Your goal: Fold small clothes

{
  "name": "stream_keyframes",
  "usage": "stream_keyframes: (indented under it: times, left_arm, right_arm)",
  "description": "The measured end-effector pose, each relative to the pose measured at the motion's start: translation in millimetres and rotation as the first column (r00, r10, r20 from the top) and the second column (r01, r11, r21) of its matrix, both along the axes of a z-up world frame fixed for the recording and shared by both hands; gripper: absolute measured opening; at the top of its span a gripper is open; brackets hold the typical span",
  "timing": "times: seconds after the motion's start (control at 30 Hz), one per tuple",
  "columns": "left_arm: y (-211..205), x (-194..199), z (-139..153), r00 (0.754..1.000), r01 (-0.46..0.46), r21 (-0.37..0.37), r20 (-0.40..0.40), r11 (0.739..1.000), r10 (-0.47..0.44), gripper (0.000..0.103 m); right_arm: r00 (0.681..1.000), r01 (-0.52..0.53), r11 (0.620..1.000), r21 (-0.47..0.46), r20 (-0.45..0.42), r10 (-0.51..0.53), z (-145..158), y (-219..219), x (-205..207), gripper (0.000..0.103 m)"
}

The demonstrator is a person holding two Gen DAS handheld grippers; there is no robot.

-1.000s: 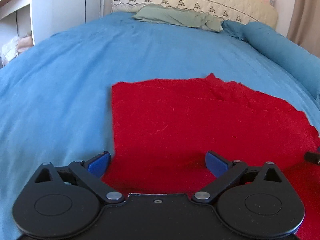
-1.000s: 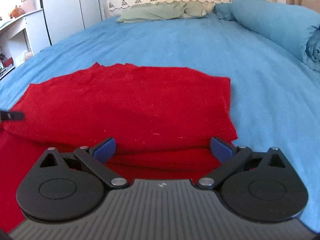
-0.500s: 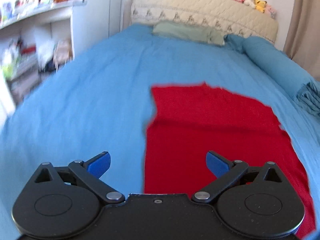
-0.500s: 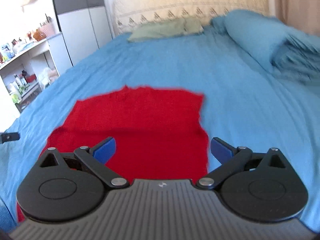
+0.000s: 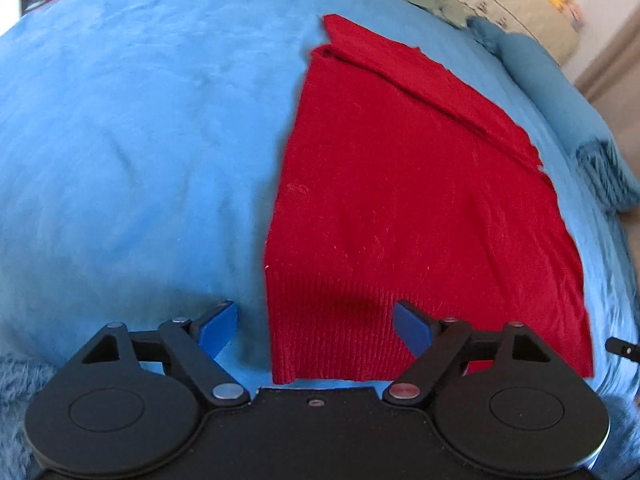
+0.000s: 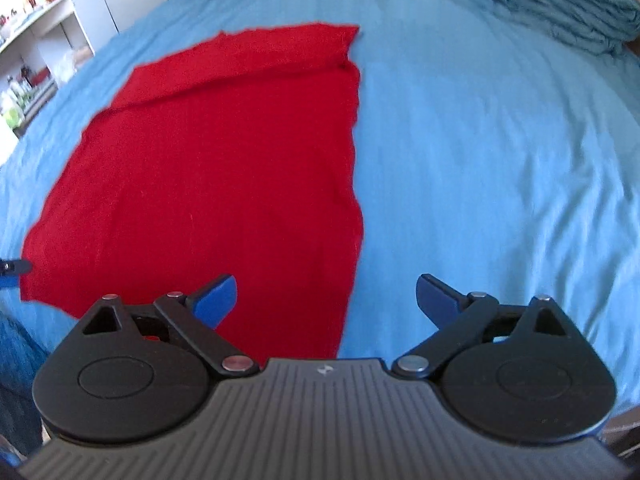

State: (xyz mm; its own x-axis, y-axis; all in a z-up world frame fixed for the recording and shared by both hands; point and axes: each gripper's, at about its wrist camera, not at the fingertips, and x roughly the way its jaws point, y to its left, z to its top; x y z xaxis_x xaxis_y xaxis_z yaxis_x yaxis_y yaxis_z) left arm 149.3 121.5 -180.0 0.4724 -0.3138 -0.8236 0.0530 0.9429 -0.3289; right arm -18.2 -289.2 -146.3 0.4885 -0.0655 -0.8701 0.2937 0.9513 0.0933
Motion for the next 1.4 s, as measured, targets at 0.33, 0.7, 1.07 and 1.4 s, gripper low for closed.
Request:
stream_keyframes:
  times: [0.33,0.7,1.07,1.4]
  left_arm:
    - [0,-7,-2,0.999,0.043,0.038,0.018,0.998,-0.044,0.050]
    - [0,-11,0,0.998,0.056,0.009,0.002,0.998,-0.056,0.012]
    - [-4,-15,6,0.997,0.070,0.024,0.030,0.997,-0.070,0.008]
    - [-1,-16,41,0.994,0.051,-0.091,0.100,0.995,-0.042,0.007]
  right_arm:
    - [0.997,0.000,1.000,-0.001,-0.083,0.000,-27,2,-10,0.096]
    - [0.996,0.021,0.999,0.031,-0.088,-0.018,-29,-3,-11,0.096]
    - [0.995,0.016,0.997,0.078,-0.098,-0.008,-36,-4,0,0.073]
    - [1.000,-0.013,0.992,0.128,-0.024,0.016,-20,2,5,0.022]
